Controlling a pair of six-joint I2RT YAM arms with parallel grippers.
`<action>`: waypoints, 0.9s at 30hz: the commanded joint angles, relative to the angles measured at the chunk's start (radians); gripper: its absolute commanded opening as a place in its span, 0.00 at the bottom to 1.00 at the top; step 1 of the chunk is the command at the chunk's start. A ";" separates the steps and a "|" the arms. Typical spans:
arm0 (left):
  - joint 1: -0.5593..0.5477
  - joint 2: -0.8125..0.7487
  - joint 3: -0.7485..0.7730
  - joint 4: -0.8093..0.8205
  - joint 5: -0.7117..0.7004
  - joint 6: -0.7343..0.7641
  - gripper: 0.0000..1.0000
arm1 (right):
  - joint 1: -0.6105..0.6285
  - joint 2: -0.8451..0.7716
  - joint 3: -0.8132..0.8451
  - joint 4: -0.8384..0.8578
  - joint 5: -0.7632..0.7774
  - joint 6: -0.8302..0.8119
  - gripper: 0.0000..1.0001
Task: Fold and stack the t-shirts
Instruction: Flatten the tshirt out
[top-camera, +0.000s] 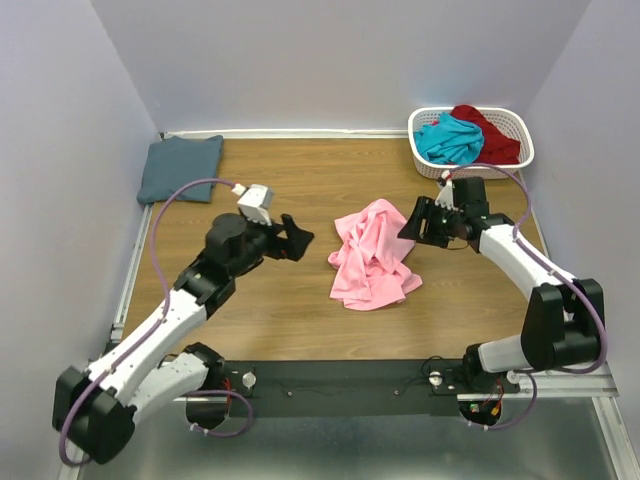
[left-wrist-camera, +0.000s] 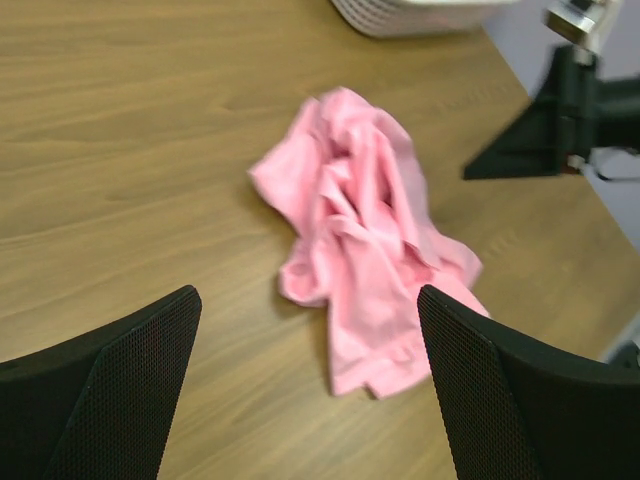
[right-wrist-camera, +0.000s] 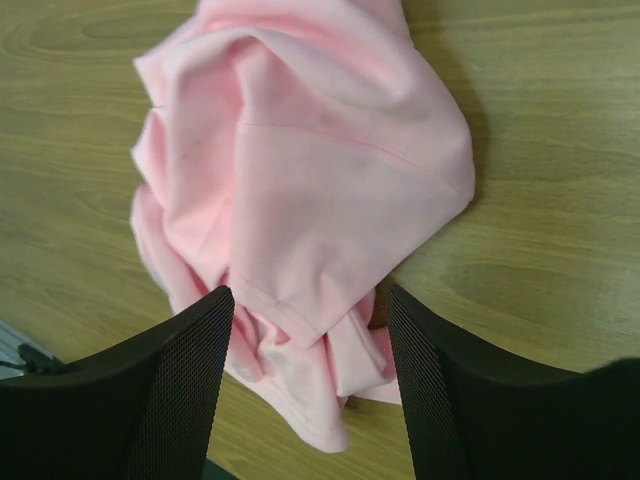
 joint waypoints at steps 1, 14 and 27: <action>-0.100 0.130 0.089 -0.024 0.011 -0.042 0.97 | 0.009 0.055 -0.025 -0.004 0.071 -0.009 0.70; -0.246 0.640 0.376 -0.133 -0.008 -0.068 0.97 | 0.008 0.220 -0.004 0.097 0.156 0.000 0.68; -0.287 0.912 0.548 -0.233 -0.011 -0.018 0.78 | 0.008 0.295 0.001 0.170 0.130 0.006 0.68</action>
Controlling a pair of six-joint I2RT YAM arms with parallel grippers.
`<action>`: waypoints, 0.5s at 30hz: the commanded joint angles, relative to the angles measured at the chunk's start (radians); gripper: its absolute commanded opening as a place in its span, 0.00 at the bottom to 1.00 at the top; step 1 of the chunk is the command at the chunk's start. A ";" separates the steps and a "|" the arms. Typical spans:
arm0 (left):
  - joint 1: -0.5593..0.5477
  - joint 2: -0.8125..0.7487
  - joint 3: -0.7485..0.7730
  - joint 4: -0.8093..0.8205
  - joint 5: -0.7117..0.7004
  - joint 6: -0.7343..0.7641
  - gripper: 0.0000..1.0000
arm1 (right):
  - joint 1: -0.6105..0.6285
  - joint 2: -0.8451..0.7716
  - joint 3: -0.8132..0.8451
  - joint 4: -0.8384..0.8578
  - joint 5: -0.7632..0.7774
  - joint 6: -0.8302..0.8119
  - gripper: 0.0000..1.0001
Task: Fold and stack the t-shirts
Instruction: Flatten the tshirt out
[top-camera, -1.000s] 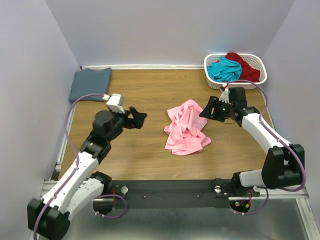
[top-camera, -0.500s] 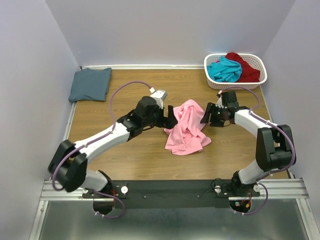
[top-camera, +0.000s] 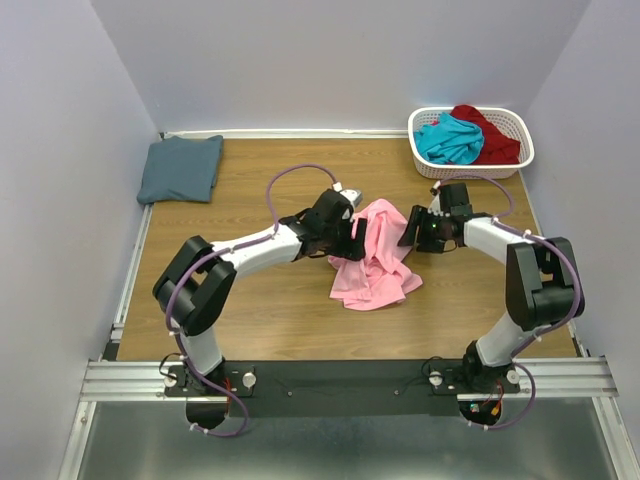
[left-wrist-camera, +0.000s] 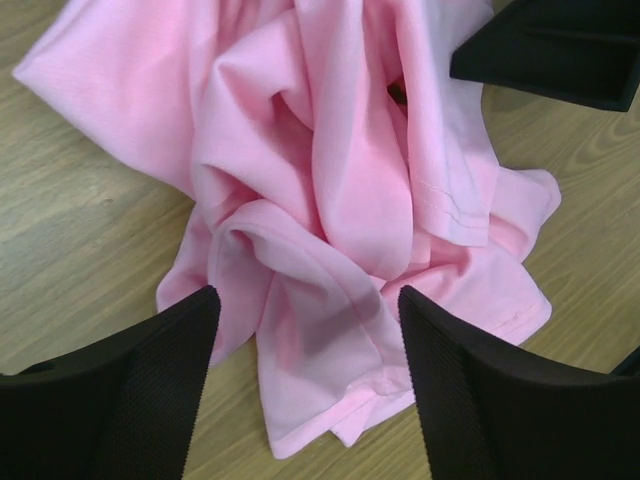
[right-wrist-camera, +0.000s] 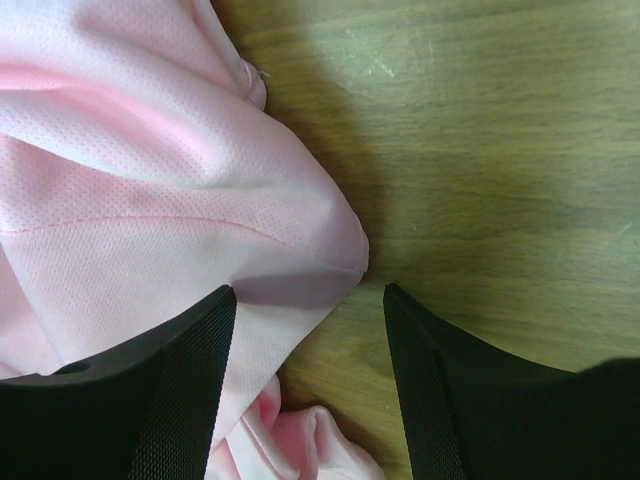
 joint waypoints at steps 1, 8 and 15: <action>-0.027 0.044 0.051 -0.051 -0.006 0.030 0.74 | 0.006 0.037 0.018 0.053 -0.006 0.009 0.68; -0.024 0.038 0.055 -0.080 -0.150 0.075 0.13 | 0.006 0.048 0.041 0.071 -0.034 0.028 0.30; 0.151 -0.091 -0.012 -0.111 -0.276 0.134 0.00 | 0.006 -0.140 0.110 0.027 0.050 0.031 0.01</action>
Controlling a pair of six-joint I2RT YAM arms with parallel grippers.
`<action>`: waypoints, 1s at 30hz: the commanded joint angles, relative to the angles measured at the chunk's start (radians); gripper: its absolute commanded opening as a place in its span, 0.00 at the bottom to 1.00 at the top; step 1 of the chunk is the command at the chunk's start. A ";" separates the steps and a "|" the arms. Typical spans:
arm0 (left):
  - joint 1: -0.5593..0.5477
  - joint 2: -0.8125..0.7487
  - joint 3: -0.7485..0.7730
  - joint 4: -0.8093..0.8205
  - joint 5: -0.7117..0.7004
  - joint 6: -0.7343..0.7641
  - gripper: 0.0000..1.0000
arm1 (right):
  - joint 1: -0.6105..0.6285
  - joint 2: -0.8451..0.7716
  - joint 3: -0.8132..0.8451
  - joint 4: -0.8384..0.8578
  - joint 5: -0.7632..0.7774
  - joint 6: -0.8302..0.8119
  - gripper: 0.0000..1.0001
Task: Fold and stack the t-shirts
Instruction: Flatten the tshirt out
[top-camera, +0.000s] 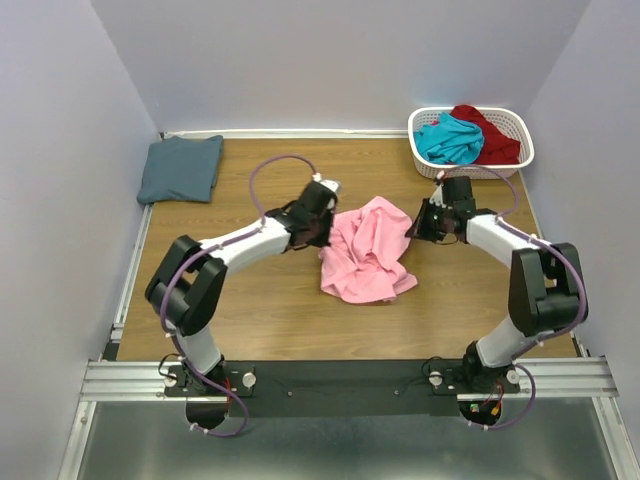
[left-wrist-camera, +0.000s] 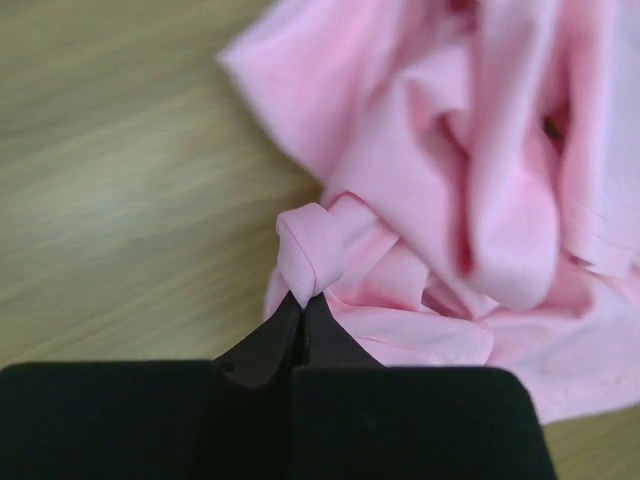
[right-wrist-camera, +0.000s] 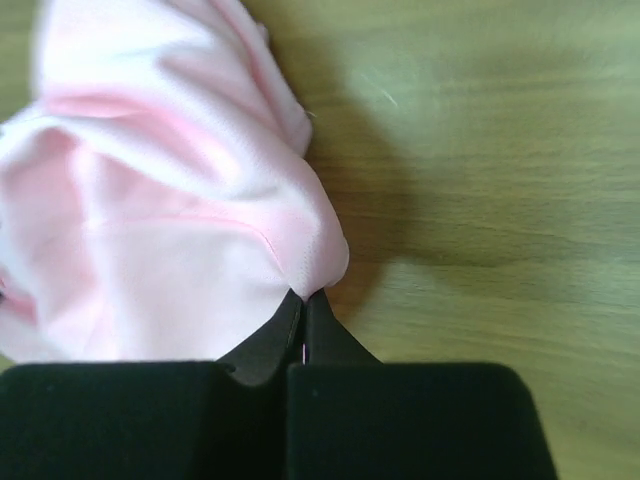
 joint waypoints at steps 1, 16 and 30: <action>0.117 -0.112 -0.040 -0.033 -0.131 0.055 0.00 | 0.006 -0.154 0.107 -0.020 0.060 -0.006 0.01; 0.312 -0.256 0.095 -0.047 -0.183 0.138 0.00 | 0.005 -0.345 0.593 -0.111 -0.022 -0.119 0.00; 0.338 -0.550 -0.162 0.028 -0.208 -0.017 0.73 | 0.313 -0.113 0.621 -0.099 -0.245 0.022 0.01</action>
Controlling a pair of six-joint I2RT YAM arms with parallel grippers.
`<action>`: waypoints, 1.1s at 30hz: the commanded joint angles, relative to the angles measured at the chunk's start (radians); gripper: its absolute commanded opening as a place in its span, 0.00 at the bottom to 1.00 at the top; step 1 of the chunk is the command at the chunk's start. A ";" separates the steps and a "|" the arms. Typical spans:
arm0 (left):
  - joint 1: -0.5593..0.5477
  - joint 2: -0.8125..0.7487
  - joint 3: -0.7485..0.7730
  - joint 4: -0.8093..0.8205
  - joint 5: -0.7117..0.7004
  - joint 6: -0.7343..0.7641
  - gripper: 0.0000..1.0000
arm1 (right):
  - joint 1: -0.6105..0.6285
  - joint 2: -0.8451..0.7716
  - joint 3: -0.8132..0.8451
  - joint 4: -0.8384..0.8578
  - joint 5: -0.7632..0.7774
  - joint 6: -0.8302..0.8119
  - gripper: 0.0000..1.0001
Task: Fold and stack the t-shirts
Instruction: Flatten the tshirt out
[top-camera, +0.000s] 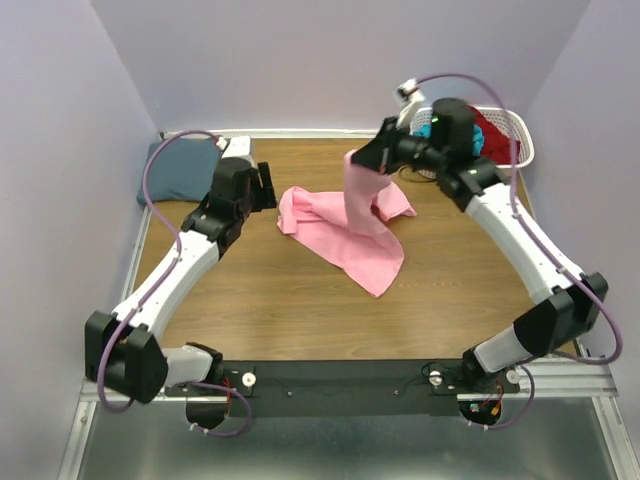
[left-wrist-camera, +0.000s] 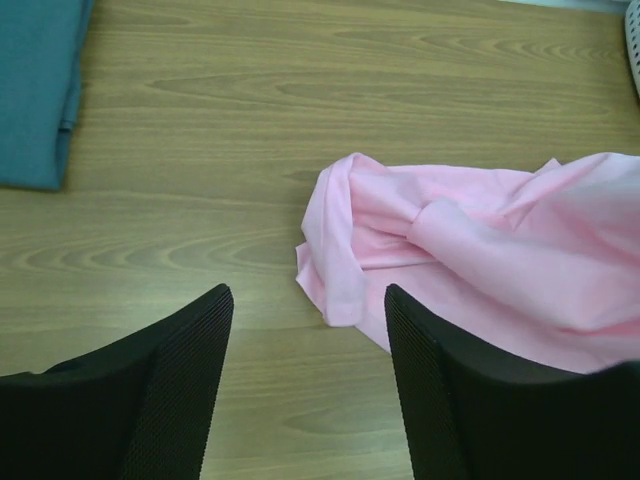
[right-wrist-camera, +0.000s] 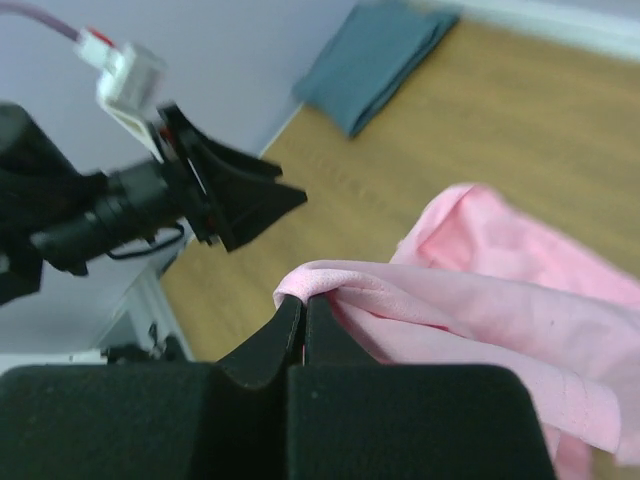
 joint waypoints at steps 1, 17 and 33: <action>0.005 -0.131 -0.104 0.020 0.000 -0.074 0.73 | 0.069 0.051 -0.044 -0.014 0.055 0.048 0.00; -0.011 -0.542 -0.417 -0.109 0.076 -0.221 0.73 | 0.408 0.525 0.186 -0.148 0.031 0.035 0.52; -0.056 -0.228 -0.338 -0.043 0.209 -0.136 0.74 | 0.084 0.350 -0.171 -0.163 0.358 -0.113 0.53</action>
